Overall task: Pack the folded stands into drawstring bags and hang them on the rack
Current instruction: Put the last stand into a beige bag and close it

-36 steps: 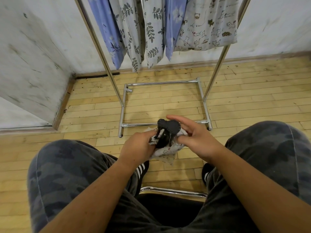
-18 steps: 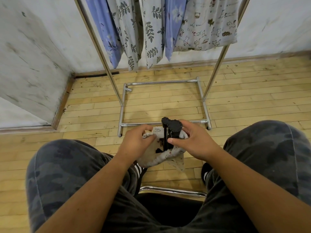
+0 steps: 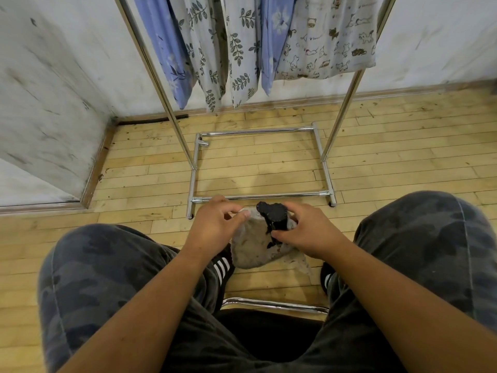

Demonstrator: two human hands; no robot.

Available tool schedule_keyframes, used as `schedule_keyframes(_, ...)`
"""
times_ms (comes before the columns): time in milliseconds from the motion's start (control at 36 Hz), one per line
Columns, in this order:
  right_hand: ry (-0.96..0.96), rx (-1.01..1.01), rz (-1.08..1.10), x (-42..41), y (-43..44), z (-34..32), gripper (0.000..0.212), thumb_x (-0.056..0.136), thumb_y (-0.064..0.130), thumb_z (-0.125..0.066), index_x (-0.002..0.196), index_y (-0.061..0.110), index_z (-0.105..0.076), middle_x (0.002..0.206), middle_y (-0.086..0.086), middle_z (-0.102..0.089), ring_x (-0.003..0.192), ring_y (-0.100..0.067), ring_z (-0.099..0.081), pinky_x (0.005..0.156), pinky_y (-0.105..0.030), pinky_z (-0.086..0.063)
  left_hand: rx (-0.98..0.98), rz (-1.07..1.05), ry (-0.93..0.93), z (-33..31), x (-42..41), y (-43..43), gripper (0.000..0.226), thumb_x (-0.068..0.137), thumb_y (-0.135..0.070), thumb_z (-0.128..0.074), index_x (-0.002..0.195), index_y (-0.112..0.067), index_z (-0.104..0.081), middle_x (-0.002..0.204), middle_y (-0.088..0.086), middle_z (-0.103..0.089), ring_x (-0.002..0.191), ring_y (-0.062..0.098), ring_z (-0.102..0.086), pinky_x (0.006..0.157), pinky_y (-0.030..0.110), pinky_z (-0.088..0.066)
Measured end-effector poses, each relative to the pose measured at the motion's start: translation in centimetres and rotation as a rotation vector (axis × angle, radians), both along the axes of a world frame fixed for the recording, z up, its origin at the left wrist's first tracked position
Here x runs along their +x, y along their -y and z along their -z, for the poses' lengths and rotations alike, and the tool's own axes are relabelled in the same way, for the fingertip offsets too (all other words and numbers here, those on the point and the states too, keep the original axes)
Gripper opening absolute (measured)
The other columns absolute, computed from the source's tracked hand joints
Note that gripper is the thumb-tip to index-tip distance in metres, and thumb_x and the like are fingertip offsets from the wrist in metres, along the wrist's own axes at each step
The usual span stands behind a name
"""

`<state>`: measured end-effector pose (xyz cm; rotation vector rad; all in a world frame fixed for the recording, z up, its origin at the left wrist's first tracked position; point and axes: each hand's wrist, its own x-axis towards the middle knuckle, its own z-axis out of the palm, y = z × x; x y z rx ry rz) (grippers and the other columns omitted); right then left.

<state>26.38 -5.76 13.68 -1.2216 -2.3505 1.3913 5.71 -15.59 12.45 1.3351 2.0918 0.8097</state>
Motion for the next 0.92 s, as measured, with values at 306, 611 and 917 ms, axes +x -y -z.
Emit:
schedule_keyframes(306,-0.002,0.036,-0.056,-0.2,0.4,0.6,0.037,0.082,0.023,-0.083,0.116,0.027,-0.071,0.097,0.014,-0.067,0.087,0.003,-0.059,0.07,-0.003,-0.042,-0.037,0.018,0.484,-1.5,1.4,0.0,0.026,0.096,-0.039,-0.069,0.083,-0.018,-0.06,0.072,-0.003,-0.056,0.066,0.011,-0.05,0.065,0.028,-0.045)
schedule_keyframes(611,0.119,0.013,-0.086,0.2,0.0,0.8,0.07,0.087,0.003,-0.07,0.144,0.038,-0.05,0.079,0.008,-0.054,0.066,-0.006,-0.053,0.055,-0.015,-0.042,-0.1,-0.081,0.284,-0.9,0.4,-0.3,0.045,0.09,-0.044,-0.074,0.079,-0.021,-0.037,0.068,-0.005,-0.037,0.057,0.011,-0.031,0.059,0.028,-0.031)
schedule_keyframes(917,0.298,0.121,0.18,0.2,-1.0,1.8,0.03,0.093,0.014,-0.068,0.122,0.018,-0.065,0.11,-0.004,-0.062,0.086,-0.012,-0.056,0.073,-0.021,-0.046,-0.101,-0.109,0.2,-0.5,0.3,-0.2,0.043,0.091,-0.039,-0.073,0.078,-0.02,-0.037,0.068,-0.003,-0.036,0.06,0.014,-0.032,0.06,0.031,-0.033)
